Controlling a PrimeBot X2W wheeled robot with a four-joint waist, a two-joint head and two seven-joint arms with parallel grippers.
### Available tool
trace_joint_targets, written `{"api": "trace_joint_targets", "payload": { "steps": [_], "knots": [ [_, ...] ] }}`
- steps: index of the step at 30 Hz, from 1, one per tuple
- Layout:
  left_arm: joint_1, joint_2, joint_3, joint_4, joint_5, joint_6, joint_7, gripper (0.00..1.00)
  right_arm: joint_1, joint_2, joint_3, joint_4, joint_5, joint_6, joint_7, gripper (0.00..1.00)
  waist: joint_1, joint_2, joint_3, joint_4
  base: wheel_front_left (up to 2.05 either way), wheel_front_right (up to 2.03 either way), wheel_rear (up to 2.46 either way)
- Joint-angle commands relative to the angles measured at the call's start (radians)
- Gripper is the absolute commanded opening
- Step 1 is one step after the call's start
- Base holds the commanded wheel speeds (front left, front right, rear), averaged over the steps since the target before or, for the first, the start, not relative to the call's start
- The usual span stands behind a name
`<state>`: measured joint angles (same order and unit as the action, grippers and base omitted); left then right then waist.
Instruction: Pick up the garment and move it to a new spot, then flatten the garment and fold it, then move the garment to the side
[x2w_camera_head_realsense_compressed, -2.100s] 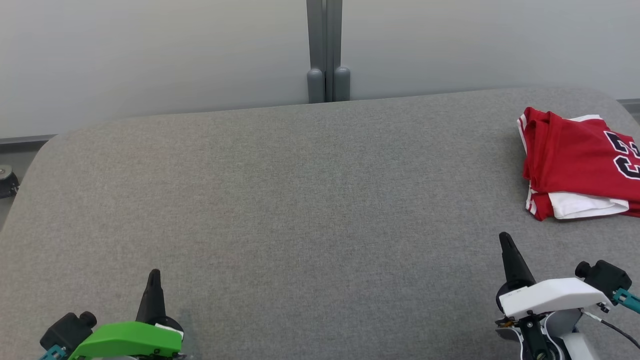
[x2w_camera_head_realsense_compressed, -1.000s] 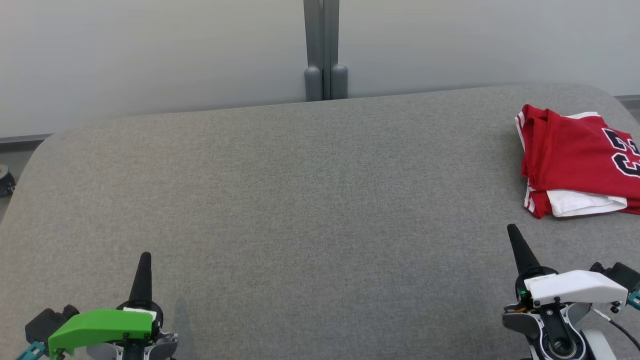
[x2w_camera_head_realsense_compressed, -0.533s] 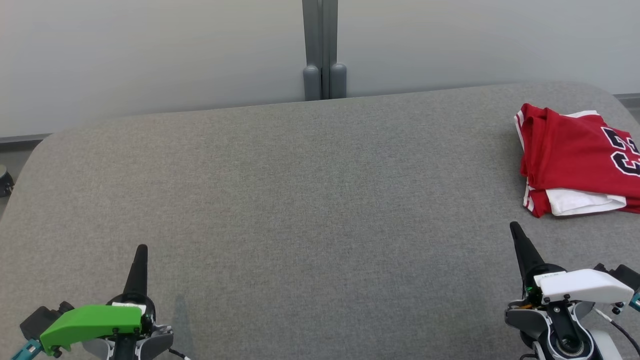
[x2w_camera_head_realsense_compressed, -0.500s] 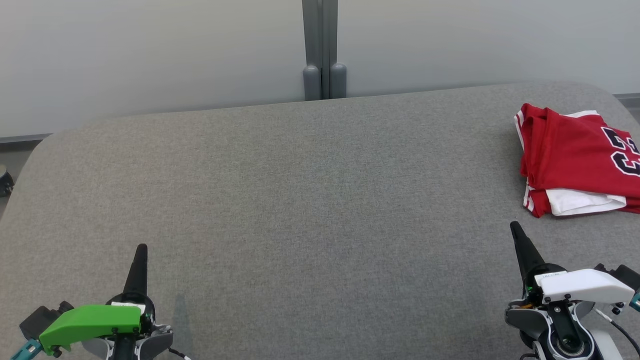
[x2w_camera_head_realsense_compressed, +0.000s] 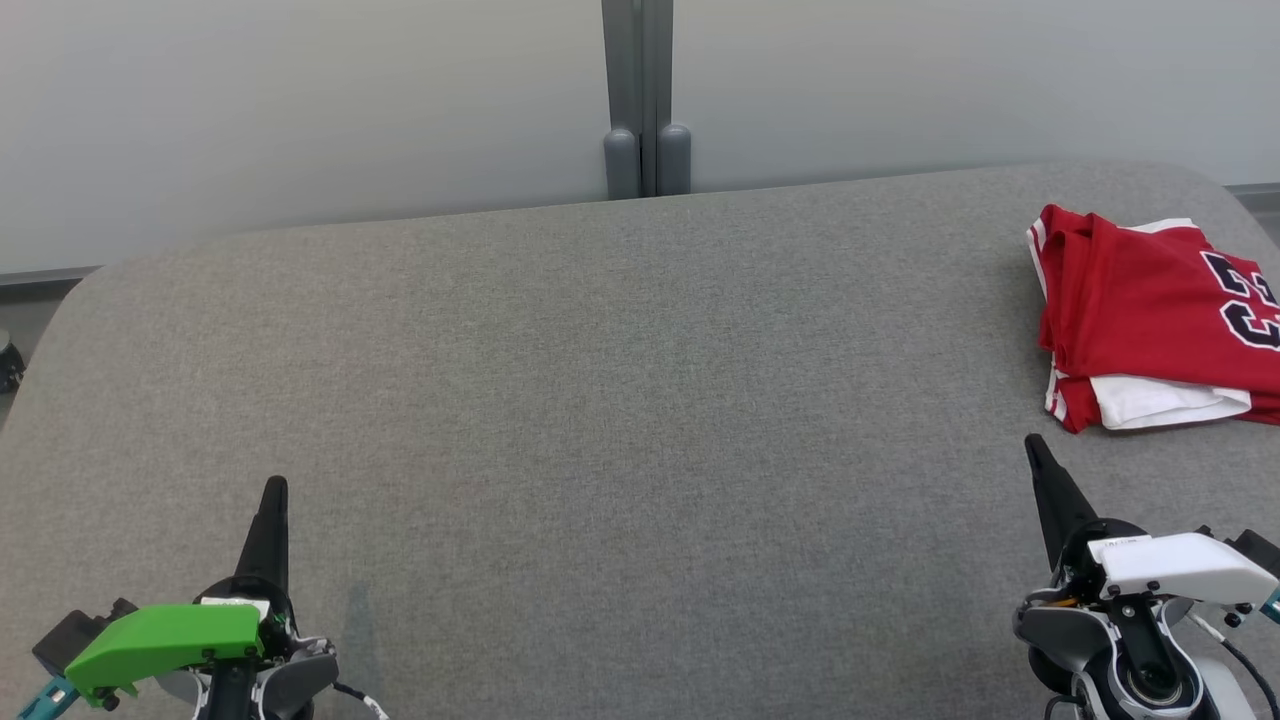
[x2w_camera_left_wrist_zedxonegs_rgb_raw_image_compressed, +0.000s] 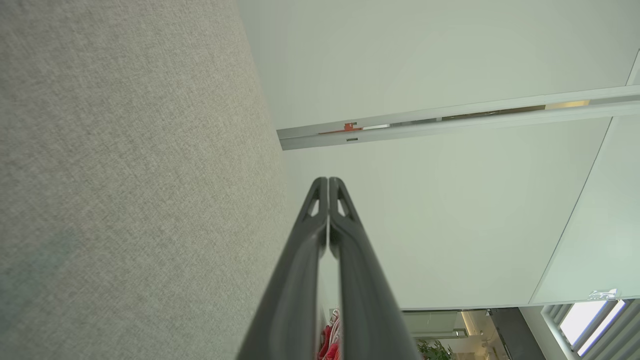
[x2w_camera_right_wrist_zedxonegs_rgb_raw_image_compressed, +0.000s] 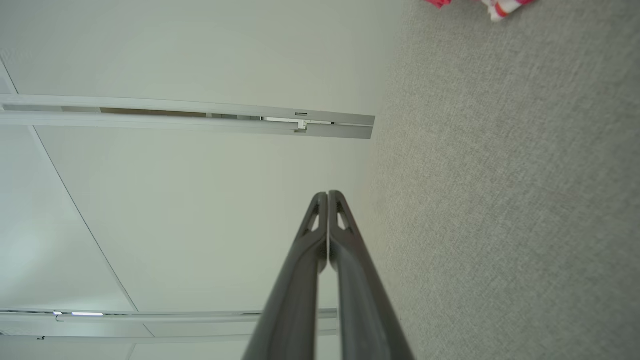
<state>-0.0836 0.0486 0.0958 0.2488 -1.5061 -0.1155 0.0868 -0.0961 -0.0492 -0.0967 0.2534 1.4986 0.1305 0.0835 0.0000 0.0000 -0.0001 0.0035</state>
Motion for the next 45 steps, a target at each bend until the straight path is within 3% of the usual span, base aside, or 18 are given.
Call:
{"api": "trace_joint_targets", "payload": {
  "steps": [1,16,45],
  "knots": [
    [-0.022,0.003,0.006,-0.005,-0.021,-0.009,0.005,0.00,-0.014,-0.004,-0.005,-0.008,0.022,0.000,0.007,0.00,0.0000,0.0000,0.000,0.000,0.00,0.00,0.00],
    [-0.034,0.003,0.022,-0.005,-0.111,-0.019,0.031,0.00,-0.015,-0.004,-0.018,-0.012,0.119,0.000,0.033,0.00,0.0000,0.0000,0.003,-0.003,0.00,0.00,0.00],
    [-0.031,0.003,0.021,-0.005,-0.109,-0.019,0.031,0.00,-0.015,-0.003,-0.019,-0.012,0.117,0.000,0.034,0.00,0.0000,0.0000,0.003,-0.003,0.00,0.00,0.00]
  ]
}}
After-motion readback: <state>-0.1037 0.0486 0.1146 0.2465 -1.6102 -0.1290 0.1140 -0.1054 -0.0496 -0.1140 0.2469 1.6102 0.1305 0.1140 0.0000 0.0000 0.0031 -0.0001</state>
